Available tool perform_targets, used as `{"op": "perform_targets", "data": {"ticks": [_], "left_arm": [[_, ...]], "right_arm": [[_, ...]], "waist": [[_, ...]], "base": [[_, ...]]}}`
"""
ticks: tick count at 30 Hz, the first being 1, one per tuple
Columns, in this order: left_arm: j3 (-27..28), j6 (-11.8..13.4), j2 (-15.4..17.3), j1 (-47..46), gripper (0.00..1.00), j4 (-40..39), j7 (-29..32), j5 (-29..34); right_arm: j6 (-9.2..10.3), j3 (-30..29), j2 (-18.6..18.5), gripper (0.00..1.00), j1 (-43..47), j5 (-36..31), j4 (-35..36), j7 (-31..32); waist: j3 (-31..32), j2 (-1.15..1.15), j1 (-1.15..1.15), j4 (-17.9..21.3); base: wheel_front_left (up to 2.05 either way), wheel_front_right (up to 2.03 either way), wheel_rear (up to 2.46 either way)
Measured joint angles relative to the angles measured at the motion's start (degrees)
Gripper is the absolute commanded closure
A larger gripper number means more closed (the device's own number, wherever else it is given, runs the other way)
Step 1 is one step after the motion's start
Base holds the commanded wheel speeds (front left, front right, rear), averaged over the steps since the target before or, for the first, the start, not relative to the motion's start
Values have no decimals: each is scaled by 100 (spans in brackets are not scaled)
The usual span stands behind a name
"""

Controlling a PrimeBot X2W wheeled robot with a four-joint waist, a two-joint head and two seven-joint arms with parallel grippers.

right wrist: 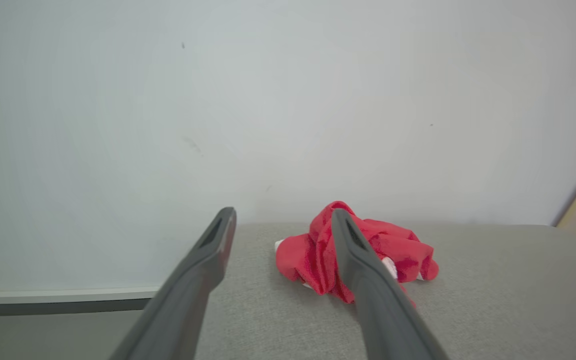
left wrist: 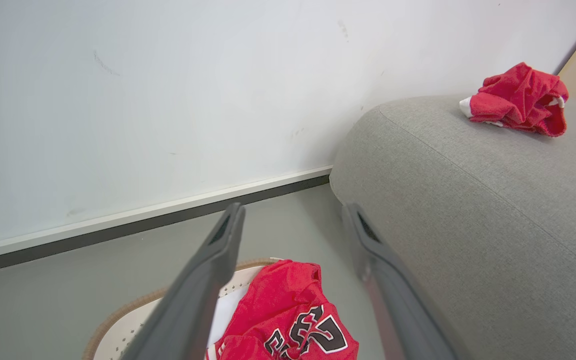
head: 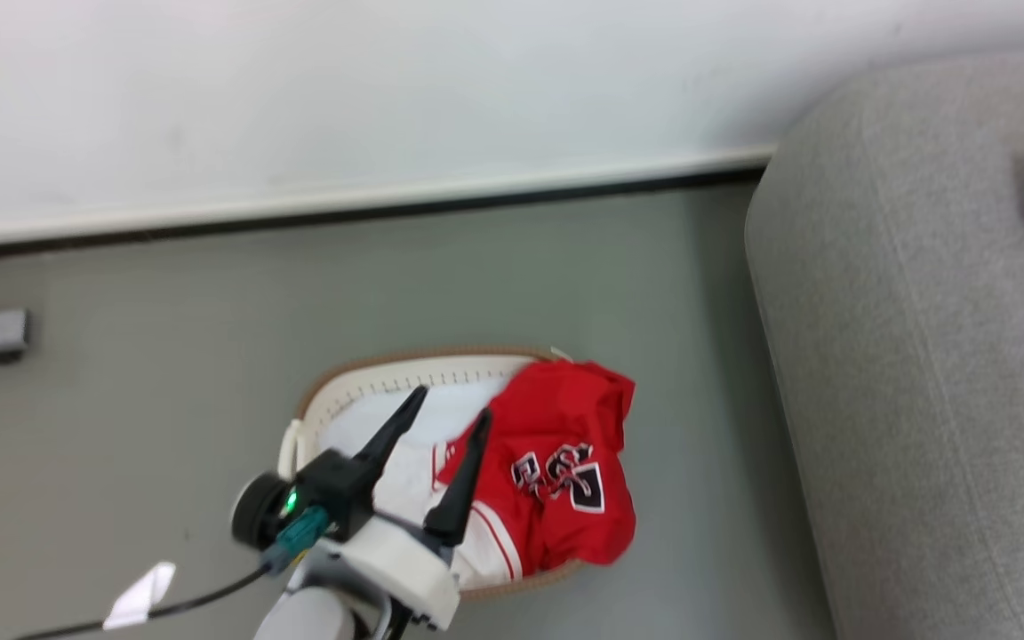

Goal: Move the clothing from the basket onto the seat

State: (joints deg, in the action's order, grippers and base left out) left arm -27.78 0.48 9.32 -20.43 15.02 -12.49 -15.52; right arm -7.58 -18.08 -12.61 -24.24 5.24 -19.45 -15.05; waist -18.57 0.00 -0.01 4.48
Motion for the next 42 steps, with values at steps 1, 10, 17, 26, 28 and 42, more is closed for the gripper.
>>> {"op": "perform_targets", "data": {"ticks": [1, 10, 17, 26, 28, 42], "left_arm": [[69, 51, -4, 102, 0, 52, -31, -40], [544, 319, 29, 934, 0, 399, -253, -261], [988, 334, -3, 1556, 0, 347, -264, -243], [1561, 232, -247, 2112, 0, 321, -265, -55], [1648, 181, -290, 2162, 0, 314, -265, 1], [1733, -258, -504, 1864, 0, 426, -265, 372]], "right_arm": [[1, 115, 66, 0, 253, 42, 246, 1], [1, 902, 647, 0, 1876, -204, 1162, 0], [1, 1351, 922, 0, 2588, -223, 843, 1], [1, 1830, 978, 0, 2906, 124, 424, 1], [1, 1871, 979, 0, 2904, 147, 397, 0], [0, 1875, 978, 0, 2558, 77, 647, 0]], "waist": [[127, 0, 0, -12], [1190, 0, -1, -279], [1800, 0, -1, -608], [2117, 0, 0, -773], [2116, 0, 0, -773], [1706, 0, 1, -646]], "base": [[0, 0, 0], [0, 0, 0], [0, 0, 0], [0, 0, 0], [0, 0, 0], [0, 0, 0]]}}
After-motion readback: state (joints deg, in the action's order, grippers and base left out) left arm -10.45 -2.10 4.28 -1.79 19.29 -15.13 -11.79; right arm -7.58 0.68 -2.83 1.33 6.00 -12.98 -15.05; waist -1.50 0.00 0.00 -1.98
